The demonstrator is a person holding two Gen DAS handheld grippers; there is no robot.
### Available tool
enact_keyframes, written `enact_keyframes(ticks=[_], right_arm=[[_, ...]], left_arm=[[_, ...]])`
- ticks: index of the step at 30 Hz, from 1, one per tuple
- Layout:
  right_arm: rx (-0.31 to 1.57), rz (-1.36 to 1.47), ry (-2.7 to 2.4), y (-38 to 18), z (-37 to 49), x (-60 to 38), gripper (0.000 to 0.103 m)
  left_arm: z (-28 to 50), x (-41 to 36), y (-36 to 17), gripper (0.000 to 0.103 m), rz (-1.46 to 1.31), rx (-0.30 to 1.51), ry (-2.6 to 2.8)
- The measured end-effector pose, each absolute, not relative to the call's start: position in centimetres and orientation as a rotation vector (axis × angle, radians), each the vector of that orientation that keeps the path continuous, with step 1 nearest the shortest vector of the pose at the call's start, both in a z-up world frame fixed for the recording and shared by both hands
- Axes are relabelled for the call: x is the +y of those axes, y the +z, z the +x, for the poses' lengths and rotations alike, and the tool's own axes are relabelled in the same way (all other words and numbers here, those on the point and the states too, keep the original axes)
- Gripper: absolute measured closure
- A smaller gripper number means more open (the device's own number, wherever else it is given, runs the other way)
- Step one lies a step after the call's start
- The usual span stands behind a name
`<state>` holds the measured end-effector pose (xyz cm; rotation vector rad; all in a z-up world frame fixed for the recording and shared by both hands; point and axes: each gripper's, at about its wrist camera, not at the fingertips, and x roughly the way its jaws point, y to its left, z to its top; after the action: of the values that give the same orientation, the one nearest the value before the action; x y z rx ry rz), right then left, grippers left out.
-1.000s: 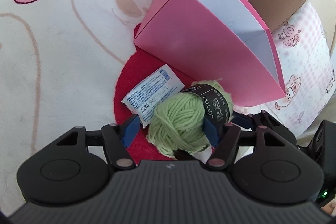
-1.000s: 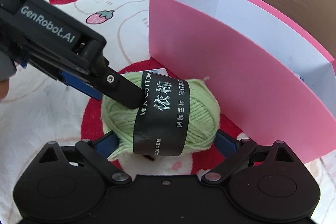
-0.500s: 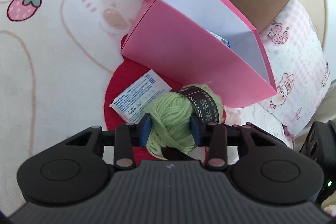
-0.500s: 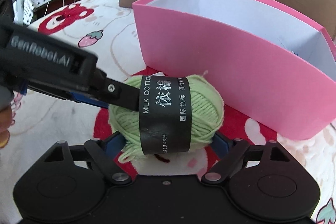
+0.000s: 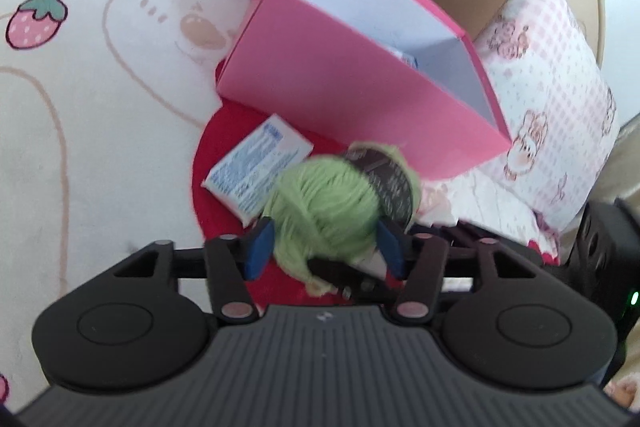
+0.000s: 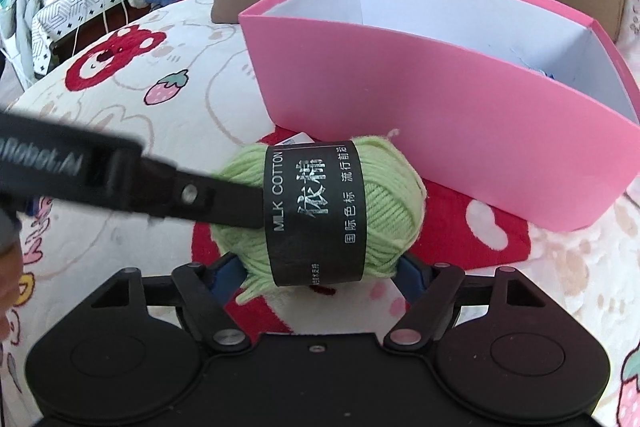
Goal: Organize objects
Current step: 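Lift the green yarn ball with the right tool over the pink box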
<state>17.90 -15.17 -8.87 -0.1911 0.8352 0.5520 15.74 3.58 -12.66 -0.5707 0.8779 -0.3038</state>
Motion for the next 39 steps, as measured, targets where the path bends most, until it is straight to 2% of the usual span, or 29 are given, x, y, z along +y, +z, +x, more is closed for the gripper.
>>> enact_keyframes(ticks=[2,7,9,10,11,12,17,23,39], right_arm=[[0.833,-0.198,0.555,-9.0,18.0,-15.2,0.023],[0.823,-0.204,0.572,-8.8,18.1,-15.3,0.022],[0.82,-0.217,0.571,-8.9,18.2,-15.4,0.016],[0.822,-0.234,0.569,-9.0,18.3,-15.2,0.014],[0.831,-0.263,0.567,-9.1,18.5,-15.0,0.01],[0.839,-0.297,0.562,-9.3,18.8,-14.7,0.009],[0.813,-0.311,0.599,-9.3,19.3,-14.7,0.01],[0.803,-0.224,0.622,-8.8,19.3,-15.5,0.015],[0.798,-0.189,0.579,-4.8,14.5,-14.0,0.014]], left_arm=[[15.5,3.7,-13.0,0.033,-0.583,0.892,-0.333],[15.7,2.9,-12.5,0.033,-0.55,0.858,-0.317],[15.9,2.6,-12.4,0.034,-0.539,0.84,-0.3],[16.0,2.5,-12.5,0.036,-0.538,0.838,-0.295],[16.3,2.2,-12.5,0.048,-0.508,0.853,-0.297],[16.7,1.7,-12.6,0.053,-0.445,0.884,-0.287],[17.0,1.8,-12.5,0.058,-0.475,0.859,-0.265],[17.2,2.4,-12.3,0.058,-0.491,0.844,-0.288],[14.3,2.0,-9.5,0.051,-0.459,0.92,-0.335]])
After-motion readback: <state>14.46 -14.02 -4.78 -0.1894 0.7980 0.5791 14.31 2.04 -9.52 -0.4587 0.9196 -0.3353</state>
